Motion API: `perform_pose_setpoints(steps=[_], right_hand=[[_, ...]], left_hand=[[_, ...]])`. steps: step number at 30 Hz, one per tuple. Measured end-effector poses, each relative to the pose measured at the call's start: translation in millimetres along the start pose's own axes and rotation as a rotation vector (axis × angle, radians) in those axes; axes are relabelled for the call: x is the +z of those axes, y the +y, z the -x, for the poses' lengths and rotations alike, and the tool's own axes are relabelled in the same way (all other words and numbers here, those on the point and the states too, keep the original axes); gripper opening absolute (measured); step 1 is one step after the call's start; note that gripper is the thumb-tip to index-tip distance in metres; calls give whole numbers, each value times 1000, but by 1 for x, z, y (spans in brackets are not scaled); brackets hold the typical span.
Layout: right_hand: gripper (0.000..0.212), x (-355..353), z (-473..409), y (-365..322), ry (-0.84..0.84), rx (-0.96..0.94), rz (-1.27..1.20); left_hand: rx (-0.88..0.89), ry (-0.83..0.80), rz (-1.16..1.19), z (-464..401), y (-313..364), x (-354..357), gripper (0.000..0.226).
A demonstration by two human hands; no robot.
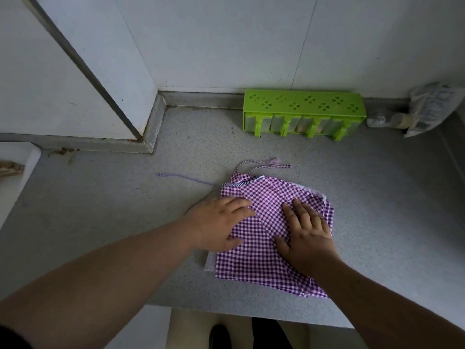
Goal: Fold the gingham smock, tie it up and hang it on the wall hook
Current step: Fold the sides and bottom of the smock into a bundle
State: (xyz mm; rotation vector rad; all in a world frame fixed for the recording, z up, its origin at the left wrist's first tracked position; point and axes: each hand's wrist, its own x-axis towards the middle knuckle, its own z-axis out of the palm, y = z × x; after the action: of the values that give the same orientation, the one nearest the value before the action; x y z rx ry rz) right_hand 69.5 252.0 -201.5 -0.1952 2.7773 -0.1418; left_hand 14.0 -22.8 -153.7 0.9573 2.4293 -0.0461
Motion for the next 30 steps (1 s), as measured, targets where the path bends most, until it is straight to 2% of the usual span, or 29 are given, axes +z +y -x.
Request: perform_pose_setpoints(steps=[3, 6, 9, 10, 12, 13, 15, 17, 19, 23, 27, 28, 30], right_hand=[[90, -2, -1, -1, -12, -9, 0], [88, -3, 1, 0, 13, -32, 9], [66, -11, 16, 2, 99, -150, 60], [55, -16, 23, 2, 109, -214, 99], [46, -29, 36, 3, -8, -298, 122], [51, -37, 44, 4, -109, -281, 105], [68, -46, 55, 4, -225, -208, 82], [90, -49, 64, -1, -265, -168, 112], [98, -46, 76, -9, -262, -178, 159], [72, -33, 81, -19, -245, -143, 125], [40, -51, 64, -12, -257, 42, -128], [34, -57, 60, -8, -232, 41, -193], [30, -70, 51, -2, -247, 52, -281]], left_hand=[[-97, -106, -13, 0, 4, 13, 99], [-171, -134, -53, 4, 4, 18, 103], [-184, -62, -125, 13, 6, 16, 91], [-133, -16, -151, 17, 6, 15, 83], [45, -35, -217, 23, 5, 17, 66], [112, -83, -230, 24, 6, 21, 64], [122, -127, -209, 28, 8, 28, 73], [75, -135, -151, 30, 8, 31, 85], [36, -213, -125, 35, 10, 29, 90], [22, -230, -71, 44, 8, 25, 90], [-21, -238, -25, 51, 5, 22, 106], [-50, -214, 41, 49, 5, 21, 103], [-111, -184, 200, 48, 7, 16, 79]])
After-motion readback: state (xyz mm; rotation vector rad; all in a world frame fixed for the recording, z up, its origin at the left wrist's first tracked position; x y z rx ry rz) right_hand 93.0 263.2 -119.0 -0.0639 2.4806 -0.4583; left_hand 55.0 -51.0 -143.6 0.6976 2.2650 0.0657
